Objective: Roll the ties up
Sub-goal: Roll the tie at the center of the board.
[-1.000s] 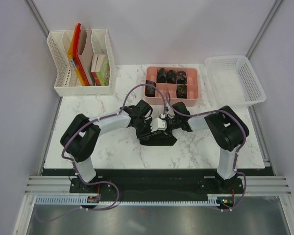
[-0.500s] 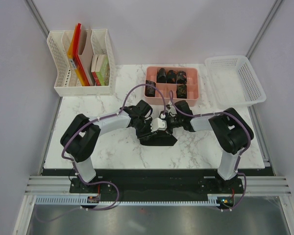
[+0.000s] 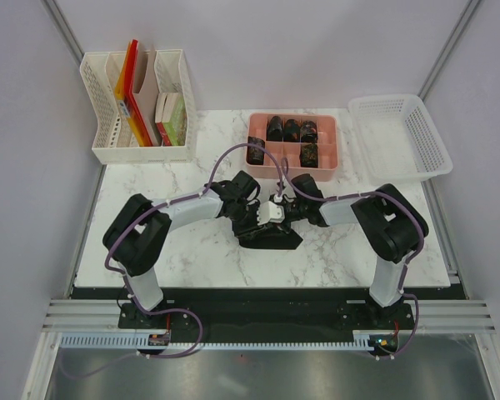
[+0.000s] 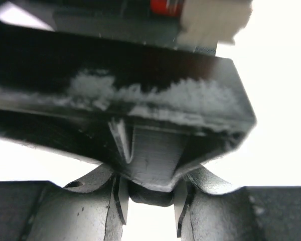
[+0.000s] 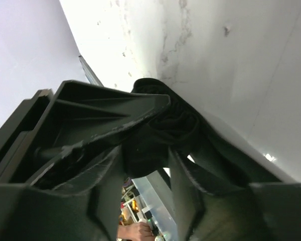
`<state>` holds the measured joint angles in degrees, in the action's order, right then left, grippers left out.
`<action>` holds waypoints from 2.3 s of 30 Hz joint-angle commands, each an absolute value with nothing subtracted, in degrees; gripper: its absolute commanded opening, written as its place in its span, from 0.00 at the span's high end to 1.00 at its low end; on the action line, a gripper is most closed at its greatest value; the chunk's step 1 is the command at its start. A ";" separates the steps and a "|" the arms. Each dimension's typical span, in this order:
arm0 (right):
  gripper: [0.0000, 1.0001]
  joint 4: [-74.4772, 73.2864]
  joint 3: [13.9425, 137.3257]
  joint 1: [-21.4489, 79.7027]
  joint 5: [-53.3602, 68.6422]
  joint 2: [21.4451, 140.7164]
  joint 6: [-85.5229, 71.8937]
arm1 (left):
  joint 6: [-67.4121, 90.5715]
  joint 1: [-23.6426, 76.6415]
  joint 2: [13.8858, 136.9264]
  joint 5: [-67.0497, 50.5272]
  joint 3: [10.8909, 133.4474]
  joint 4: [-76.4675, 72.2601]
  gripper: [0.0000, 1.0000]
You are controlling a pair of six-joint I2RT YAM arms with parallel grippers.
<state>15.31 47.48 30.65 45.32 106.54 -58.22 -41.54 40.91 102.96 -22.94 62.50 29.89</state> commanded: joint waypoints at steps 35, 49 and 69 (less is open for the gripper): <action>1.00 -5.89 50.10 28.48 37.44 114.17 -31.91 | -42.45 39.64 94.48 -29.45 55.37 24.87 0.25; 1.00 -1.59 50.89 30.23 39.02 116.10 -35.59 | -42.80 41.57 93.52 -28.47 55.19 20.38 0.44; 0.81 8.09 52.20 31.73 44.21 115.49 -42.72 | -43.77 45.97 107.13 -21.27 62.06 36.03 0.60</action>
